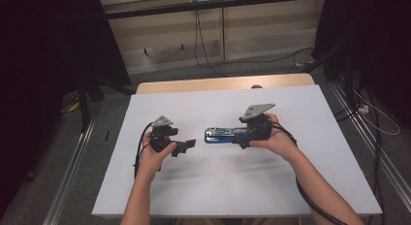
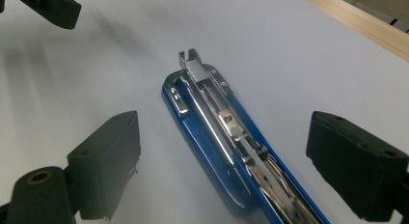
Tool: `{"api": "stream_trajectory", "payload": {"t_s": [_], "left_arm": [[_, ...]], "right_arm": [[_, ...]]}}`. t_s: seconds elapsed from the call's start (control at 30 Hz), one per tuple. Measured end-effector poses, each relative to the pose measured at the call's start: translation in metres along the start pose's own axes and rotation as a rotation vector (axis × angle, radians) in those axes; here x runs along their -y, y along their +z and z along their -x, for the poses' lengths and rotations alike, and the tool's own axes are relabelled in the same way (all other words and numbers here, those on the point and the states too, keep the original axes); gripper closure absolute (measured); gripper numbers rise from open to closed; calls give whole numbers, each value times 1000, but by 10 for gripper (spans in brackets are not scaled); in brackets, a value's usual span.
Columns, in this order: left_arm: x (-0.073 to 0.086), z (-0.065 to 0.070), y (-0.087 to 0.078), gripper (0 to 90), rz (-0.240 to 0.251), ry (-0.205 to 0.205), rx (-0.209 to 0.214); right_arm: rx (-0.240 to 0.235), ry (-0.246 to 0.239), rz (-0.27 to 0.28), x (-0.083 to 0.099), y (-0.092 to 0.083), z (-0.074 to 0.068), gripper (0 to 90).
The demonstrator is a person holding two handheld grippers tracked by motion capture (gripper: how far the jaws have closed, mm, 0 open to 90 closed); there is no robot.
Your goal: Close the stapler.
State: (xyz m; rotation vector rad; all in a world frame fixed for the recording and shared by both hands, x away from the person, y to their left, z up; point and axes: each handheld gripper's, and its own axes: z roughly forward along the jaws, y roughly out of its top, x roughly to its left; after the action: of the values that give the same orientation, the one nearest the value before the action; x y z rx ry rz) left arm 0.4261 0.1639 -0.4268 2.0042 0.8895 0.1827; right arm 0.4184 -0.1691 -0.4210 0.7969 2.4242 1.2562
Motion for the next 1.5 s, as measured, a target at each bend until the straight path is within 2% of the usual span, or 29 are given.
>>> {"api": "stream_trajectory", "payload": {"t_s": [0.17,0.33,0.37,0.57,0.63,0.7,0.83,0.93,1.0,1.03,1.1,1.2,1.23,1.3,1.37,1.5], "left_arm": [[0,1,0,54,5,4,-5],[0,1,2,54,-6,17,-9],[0,2,3,54,-8,10,-7],[0,6,9,57,-4,18,-4],[-1,6,10,58,1,19,-1],[0,6,10,59,2,20,-6],[-1,7,11,78,14,14,-11],[-1,8,15,90,11,25,-28],[0,10,17,109,13,31,-30],[0,11,19,118,12,34,-40],[0,12,22,128,14,25,-34],[0,13,25,168,20,17,-29],[0,13,26,189,29,17,-27],[-1,15,28,292,37,29,-26],[-2,17,32,385,31,51,-27],[-2,22,40,625,15,75,-20]], "right_arm": [[76,6,-16,11,-15,0,120],[118,15,-6,22,-31,-2,121],[129,16,-5,25,-35,-2,121],[201,63,17,39,-52,3,127],[207,95,30,42,-57,4,127],[229,98,20,46,-62,5,132],[253,121,33,53,-70,6,195],[265,137,42,58,-73,8,224],[260,151,44,60,-75,9,263],[266,152,41,61,-75,10,278],[280,156,32,64,-77,11,328],[303,177,33,67,-79,13,462],[313,186,28,69,-79,14,481],[334,188,13,71,-80,15,581],[345,202,-3,74,-80,16,644],[345,208,-28,79,-78,18,795]]}}
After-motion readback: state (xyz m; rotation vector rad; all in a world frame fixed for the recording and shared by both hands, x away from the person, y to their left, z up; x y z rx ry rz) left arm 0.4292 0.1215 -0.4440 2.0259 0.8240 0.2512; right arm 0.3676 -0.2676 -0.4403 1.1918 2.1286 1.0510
